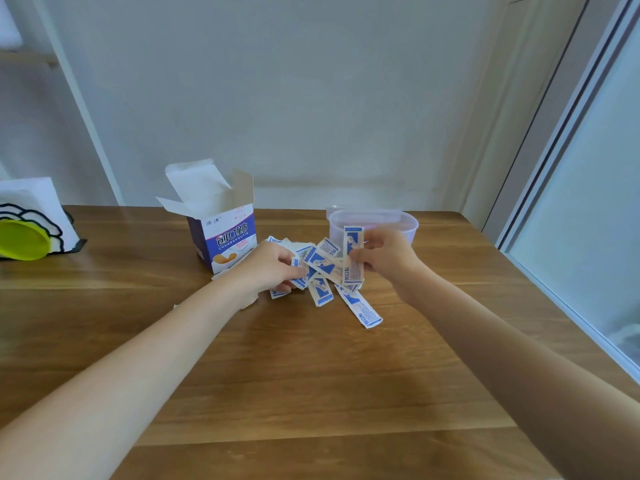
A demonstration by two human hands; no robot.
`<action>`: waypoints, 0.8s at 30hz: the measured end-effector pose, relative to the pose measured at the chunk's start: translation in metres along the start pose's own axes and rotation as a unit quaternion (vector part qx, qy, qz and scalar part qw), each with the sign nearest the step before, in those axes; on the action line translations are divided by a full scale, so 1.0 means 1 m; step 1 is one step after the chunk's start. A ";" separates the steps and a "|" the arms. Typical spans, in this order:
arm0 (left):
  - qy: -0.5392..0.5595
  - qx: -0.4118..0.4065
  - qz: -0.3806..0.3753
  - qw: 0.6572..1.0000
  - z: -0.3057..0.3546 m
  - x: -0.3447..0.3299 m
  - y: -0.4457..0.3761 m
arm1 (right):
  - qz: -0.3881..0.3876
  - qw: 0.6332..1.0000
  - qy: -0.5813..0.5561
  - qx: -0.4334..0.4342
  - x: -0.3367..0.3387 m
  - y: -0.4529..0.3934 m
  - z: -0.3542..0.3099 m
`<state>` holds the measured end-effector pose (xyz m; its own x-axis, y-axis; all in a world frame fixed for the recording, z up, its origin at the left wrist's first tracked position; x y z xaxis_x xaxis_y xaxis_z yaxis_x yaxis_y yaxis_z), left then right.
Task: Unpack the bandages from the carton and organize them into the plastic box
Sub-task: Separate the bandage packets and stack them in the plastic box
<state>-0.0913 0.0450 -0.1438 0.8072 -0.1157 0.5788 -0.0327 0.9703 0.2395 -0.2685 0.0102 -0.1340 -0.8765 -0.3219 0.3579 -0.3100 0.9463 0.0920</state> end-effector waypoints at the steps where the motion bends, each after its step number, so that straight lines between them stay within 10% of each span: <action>1: -0.005 0.000 0.002 1.000 0.001 0.000 0.001 | -0.010 1.000 0.006 -0.002 0.000 0.001 0.001; 12: 0.101 0.052 -0.038 0.993 0.002 -0.004 0.002 | -0.133 0.987 0.019 -0.092 -0.020 0.005 0.006; 24: 0.125 0.030 -0.011 0.992 -0.001 -0.001 -0.001 | -0.074 0.989 0.130 -0.019 0.000 0.007 -0.001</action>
<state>-0.0914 0.0447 -0.1447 0.9285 -0.0742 0.3638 -0.0415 0.9530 0.3002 -0.2702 0.0167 -0.1328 -0.6965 -0.4433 0.5642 -0.4100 0.8912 0.1942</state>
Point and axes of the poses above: each hand's wrist, its own y-axis away from the middle knuckle, its own x-axis out of the back of the hand, z = x × y, the point moved 1 cm from there along -y, towards the middle knuckle, and after that the axes turned 9 degrees about -z, right-handed, at the moved point
